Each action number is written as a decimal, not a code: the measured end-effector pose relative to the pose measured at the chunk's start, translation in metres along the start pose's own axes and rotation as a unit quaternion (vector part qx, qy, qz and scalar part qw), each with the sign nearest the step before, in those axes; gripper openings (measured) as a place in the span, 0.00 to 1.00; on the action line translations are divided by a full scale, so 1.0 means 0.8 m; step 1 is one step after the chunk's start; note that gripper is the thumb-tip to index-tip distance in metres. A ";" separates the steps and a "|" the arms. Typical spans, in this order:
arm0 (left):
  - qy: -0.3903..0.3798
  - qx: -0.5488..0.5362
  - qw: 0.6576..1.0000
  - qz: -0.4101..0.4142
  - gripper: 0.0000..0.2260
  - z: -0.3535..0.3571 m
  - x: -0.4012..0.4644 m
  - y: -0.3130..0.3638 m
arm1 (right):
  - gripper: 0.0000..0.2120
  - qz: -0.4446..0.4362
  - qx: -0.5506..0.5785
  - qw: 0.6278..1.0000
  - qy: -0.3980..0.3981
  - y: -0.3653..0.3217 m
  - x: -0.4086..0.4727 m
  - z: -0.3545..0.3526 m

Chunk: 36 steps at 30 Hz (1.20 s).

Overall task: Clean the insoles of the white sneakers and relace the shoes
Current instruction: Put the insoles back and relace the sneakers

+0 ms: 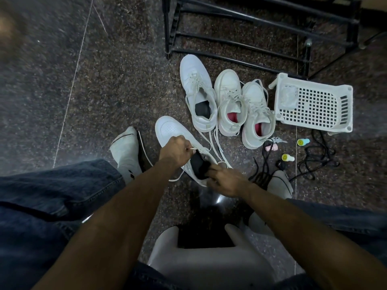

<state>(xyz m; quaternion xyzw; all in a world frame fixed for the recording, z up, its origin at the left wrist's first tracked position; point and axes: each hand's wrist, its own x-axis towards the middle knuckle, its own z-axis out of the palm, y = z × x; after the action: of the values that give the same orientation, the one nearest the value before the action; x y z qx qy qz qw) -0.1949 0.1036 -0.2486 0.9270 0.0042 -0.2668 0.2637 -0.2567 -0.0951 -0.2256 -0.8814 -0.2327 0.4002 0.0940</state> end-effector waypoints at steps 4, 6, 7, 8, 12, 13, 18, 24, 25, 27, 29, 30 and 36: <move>0.026 -0.004 1.000 -0.015 0.09 0.018 -0.020 0.002 | 0.16 0.012 0.009 1.000 0.017 -0.024 -0.009 0.031; 0.044 -0.020 0.998 -0.033 0.07 0.028 -0.034 0.000 | 0.16 0.028 0.060 0.997 0.028 -0.046 -0.007 0.045; 0.040 -0.019 0.999 -0.031 0.06 0.031 -0.042 -0.001 | 0.15 0.032 0.085 0.995 0.037 -0.057 -0.005 0.053; 0.023 -0.007 1.000 -0.018 0.05 0.034 -0.050 -0.003 | 0.15 0.036 0.102 0.993 0.044 -0.067 -0.004 0.059; -0.041 -0.008 0.998 0.048 0.07 0.042 -0.075 -0.015 | 0.17 0.048 0.163 0.984 0.061 -0.074 -0.007 0.059; -0.020 -0.038 0.998 0.042 0.09 0.044 -0.079 -0.017 | 0.19 0.053 0.178 0.980 0.072 -0.070 -0.010 0.054; 0.043 -0.152 0.983 -0.098 0.23 0.036 -0.081 -0.016 | 0.10 0.146 0.235 0.932 0.234 -0.036 -0.013 0.017; -0.045 -0.083 0.982 -0.164 0.09 0.021 -0.079 -0.022 | 0.13 0.102 0.192 0.971 0.104 -0.036 0.010 0.002; -0.048 -0.072 0.982 -0.166 0.09 0.015 -0.081 -0.021 | 0.04 0.116 0.186 0.968 0.126 -0.041 0.012 0.001; -0.056 -0.067 0.983 -0.163 0.12 0.005 -0.084 -0.022 | 0.07 0.157 0.175 0.959 0.156 -0.048 0.012 -0.004; -0.068 -0.075 0.984 -0.145 0.10 0.001 -0.088 -0.020 | 0.07 0.175 0.176 0.957 0.149 -0.050 0.009 -0.010; -0.067 -0.092 0.983 -0.140 0.07 0.005 -0.086 -0.023 | 0.06 0.177 0.182 0.957 0.141 -0.050 0.007 -0.014; -0.088 -0.047 0.986 -0.133 0.13 0.022 -0.077 -0.022 | 0.07 0.147 0.408 0.895 0.103 -0.035 0.000 -0.024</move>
<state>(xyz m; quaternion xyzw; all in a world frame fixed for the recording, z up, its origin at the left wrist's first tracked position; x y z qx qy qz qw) -0.2587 0.1180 -0.2390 0.8774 0.1172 -0.3798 0.2687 -0.2517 -0.0703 -0.2032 -0.8263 0.0944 0.3761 0.4085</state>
